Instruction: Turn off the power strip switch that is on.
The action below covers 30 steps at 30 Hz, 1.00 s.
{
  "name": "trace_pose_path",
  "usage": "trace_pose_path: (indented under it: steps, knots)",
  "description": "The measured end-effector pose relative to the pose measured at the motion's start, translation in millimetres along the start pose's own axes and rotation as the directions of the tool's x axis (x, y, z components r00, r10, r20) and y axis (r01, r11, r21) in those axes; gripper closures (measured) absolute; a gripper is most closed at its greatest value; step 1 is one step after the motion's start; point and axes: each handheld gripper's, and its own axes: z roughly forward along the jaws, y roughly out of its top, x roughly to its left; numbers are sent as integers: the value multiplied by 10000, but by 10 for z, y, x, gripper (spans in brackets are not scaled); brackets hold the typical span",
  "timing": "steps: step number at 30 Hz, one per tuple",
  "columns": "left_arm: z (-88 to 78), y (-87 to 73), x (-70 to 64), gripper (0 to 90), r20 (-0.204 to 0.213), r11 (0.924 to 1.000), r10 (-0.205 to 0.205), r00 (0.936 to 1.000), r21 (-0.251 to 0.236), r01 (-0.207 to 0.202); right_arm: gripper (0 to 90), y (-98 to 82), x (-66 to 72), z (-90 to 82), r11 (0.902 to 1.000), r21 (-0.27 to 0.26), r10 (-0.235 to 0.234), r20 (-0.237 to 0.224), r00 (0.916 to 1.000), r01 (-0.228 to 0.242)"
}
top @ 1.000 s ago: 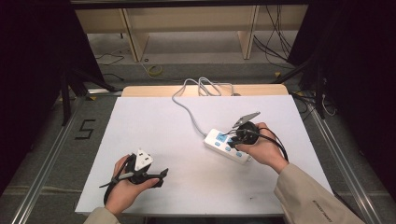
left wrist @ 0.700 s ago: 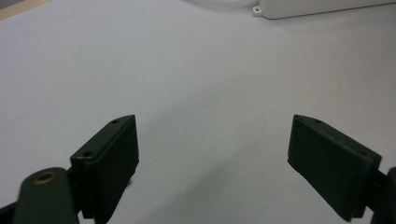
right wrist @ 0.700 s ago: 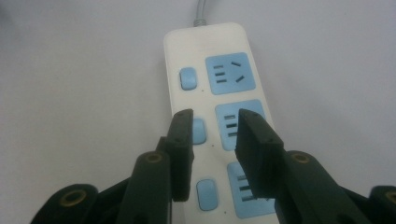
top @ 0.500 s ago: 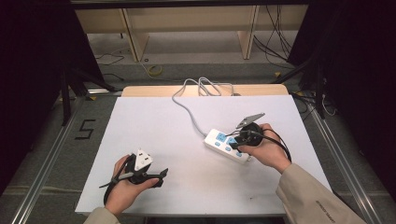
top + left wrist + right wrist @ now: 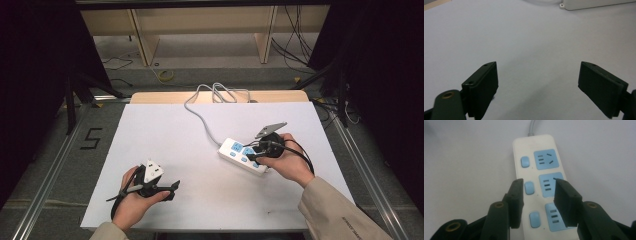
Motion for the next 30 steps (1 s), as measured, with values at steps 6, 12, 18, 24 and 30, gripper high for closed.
trace_pose_path:
  steps: [6, 12, 18, 24, 30]
  knots:
    - [1, -2, 2, 160, 1, 10000, -11, 10000, 12, 11, 554, -49, -24, -52, 9997, -195, 124, -28, 9999, -124]
    - [1, -4, 2, 160, 7, 10000, -17, 10000, 14, 17, 536, -102, -48, -109, 9995, -290, 137, -5, 9999, -137]
    - [2, -3, 2, 160, 0, 10000, -19, 10000, 18, 19, 522, -157, -56, -165, 9986, -492, 201, 16, 9998, -200]
    - [-2, -7, 6, 160, 13, 10000, -41, 10000, 6, 41, 505, -208, -52, -219, 9975, -695, 142, -261, 9996, -160]
    - [1, -7, 4, 160, 8, 10000, -43, 10000, -4, 43, 485, -279, -67, -261, 9970, -724, 267, -82, 9996, -273]
